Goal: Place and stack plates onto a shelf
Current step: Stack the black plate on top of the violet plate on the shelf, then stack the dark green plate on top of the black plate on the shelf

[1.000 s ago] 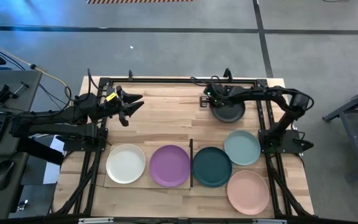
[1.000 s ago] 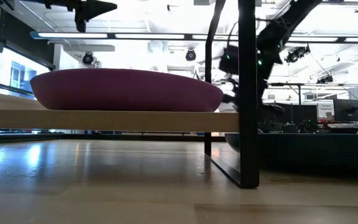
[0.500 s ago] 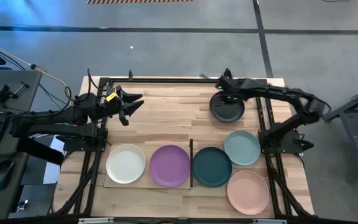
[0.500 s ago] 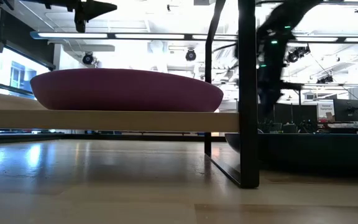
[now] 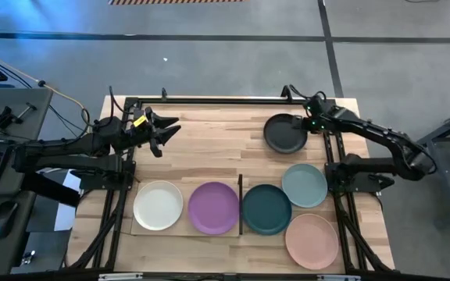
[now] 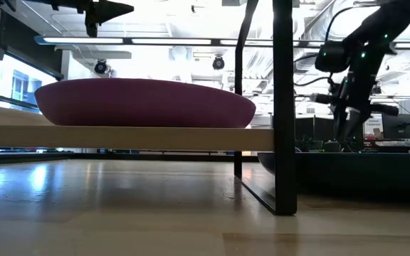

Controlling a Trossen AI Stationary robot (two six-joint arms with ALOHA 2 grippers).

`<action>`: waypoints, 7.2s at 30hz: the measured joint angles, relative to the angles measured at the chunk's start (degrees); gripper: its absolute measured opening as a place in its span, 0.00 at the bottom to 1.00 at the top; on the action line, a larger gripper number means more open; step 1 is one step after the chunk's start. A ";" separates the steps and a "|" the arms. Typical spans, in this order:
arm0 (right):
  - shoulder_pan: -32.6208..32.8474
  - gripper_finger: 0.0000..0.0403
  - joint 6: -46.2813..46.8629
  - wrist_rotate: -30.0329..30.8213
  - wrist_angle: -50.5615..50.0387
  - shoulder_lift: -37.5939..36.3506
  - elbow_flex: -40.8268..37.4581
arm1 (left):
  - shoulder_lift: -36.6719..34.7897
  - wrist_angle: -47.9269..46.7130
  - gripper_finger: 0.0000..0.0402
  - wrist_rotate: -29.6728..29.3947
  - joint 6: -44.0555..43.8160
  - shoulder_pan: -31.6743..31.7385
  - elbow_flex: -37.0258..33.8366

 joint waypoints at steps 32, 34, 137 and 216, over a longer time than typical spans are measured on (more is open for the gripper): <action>-4.62 0.03 -3.50 -1.84 7.28 17.56 0.88 | 0.00 1.48 0.39 -5.74 -1.55 0.01 0.02; -4.62 0.04 -2.99 -2.53 7.01 17.00 0.86 | -0.02 2.20 0.39 -7.03 -1.51 0.02 0.02; 45.04 0.41 -50.08 -18.13 -37.94 49.38 84.06 | 0.00 2.31 0.39 -8.68 13.97 -0.02 8.11; 52.75 0.37 -29.60 -15.04 4.71 15.87 7.83 | 0.04 -7.58 0.39 -1.17 3.53 -0.02 8.09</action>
